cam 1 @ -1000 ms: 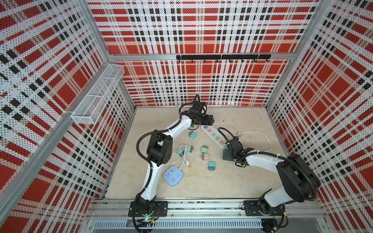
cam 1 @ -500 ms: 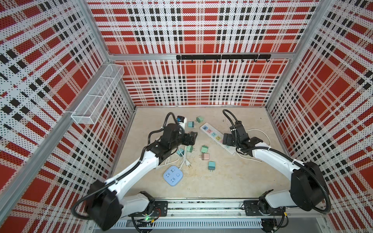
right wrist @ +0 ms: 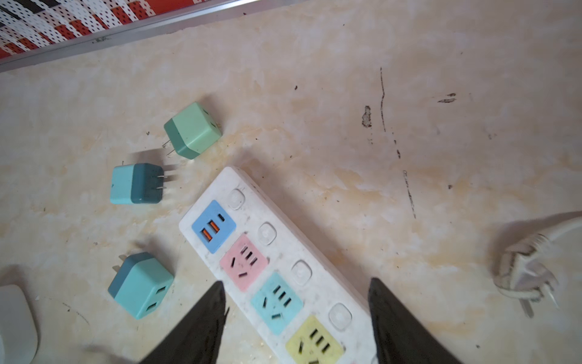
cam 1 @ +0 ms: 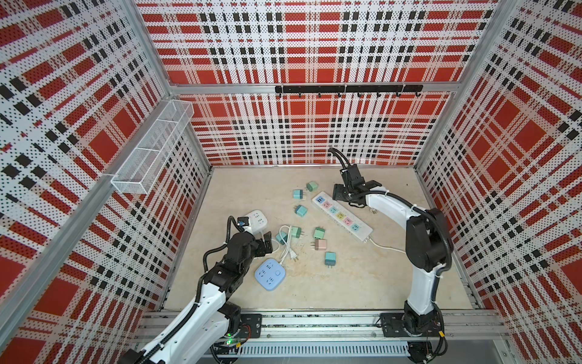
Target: Insert the plug
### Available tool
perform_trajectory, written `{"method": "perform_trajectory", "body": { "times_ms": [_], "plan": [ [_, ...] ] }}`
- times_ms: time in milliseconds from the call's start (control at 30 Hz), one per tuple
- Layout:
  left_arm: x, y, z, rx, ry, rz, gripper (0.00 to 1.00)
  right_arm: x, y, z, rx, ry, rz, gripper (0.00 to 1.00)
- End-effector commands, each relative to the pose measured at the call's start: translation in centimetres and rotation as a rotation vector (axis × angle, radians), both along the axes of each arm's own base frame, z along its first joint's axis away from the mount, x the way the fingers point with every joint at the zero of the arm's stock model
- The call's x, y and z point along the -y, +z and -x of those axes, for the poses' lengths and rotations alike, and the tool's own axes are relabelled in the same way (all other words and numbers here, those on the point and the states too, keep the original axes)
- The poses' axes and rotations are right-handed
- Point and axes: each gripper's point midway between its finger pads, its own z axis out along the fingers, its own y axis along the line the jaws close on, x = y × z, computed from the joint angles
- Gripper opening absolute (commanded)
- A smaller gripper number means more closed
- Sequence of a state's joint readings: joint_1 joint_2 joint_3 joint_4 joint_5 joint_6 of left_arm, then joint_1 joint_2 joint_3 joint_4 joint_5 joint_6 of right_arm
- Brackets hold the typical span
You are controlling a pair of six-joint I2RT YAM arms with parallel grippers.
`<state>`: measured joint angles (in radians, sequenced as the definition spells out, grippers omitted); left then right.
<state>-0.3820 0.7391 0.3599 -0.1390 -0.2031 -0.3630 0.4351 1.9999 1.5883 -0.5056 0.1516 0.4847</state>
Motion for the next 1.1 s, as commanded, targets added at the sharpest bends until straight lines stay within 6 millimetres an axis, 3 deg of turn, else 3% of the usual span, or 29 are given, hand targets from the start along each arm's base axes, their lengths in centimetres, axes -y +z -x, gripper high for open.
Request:
{"method": "perform_trajectory", "body": {
  "times_ms": [0,233,500,867,1067],
  "plan": [
    [-0.1,1.5,-0.4,0.059,0.023,0.045,1.0,-0.9,-1.4,-0.7,-0.045,0.028,-0.018,0.72],
    [-0.2,1.7,-0.3,0.072,0.027,0.05,0.99,-2.3,-4.5,-2.3,-0.111,0.055,-0.031,0.66],
    [-0.1,1.7,-0.3,0.071,0.022,0.051,1.0,-3.3,-6.1,-4.6,-0.14,0.058,-0.02,0.63],
    [-0.2,1.7,-0.2,0.074,0.025,0.051,0.99,-1.7,-6.1,-7.7,-0.125,-0.008,-0.084,0.61],
    [-0.2,1.7,-0.2,0.073,0.027,0.049,1.0,-1.6,-7.7,-7.8,-0.155,-0.013,-0.089,0.59]
  ]
}}
